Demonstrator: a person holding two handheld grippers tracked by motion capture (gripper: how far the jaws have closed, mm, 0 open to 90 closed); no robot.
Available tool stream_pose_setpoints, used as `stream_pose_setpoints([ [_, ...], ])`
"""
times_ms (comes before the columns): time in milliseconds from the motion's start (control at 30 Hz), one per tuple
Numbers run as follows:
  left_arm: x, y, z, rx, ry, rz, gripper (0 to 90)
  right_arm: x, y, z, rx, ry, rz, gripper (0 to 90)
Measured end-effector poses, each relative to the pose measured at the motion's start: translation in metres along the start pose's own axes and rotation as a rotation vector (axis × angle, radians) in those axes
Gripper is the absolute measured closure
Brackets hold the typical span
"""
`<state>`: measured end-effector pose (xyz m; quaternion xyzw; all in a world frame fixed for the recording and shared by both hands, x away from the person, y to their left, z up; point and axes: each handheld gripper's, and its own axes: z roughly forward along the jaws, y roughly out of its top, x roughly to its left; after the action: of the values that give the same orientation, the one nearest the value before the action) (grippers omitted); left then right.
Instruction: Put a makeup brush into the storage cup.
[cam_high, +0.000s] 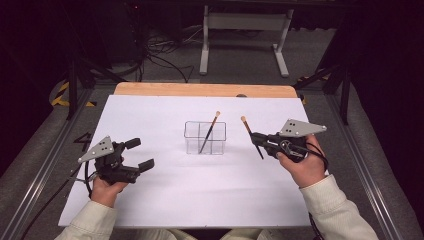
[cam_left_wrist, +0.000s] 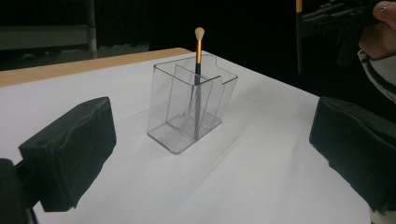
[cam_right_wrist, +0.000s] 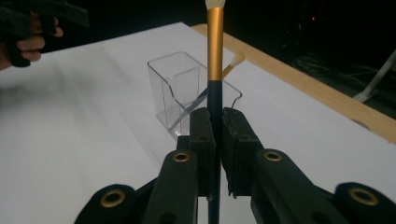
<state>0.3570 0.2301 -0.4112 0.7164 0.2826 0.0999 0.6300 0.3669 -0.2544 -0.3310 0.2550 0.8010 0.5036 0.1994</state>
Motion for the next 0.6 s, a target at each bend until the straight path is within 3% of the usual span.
stream_pose_setpoints([
  [133,0.000,0.000,0.000,-0.003,-0.002,-0.001,1.3,0.000,0.002,0.000,-0.051,0.000,-0.006,83.5],
  [167,0.000,-0.001,0.000,-0.002,-0.002,-0.005,1.3,-0.001,0.004,0.000,-0.102,0.002,-0.012,83.5],
  [233,0.000,-0.001,0.000,-0.002,-0.002,-0.007,1.3,-0.002,0.005,0.001,-0.130,-0.002,-0.012,83.5],
  [600,0.001,-0.001,0.000,-0.003,-0.001,-0.006,1.3,-0.008,0.011,0.007,-0.236,-0.011,-0.010,83.5],
])
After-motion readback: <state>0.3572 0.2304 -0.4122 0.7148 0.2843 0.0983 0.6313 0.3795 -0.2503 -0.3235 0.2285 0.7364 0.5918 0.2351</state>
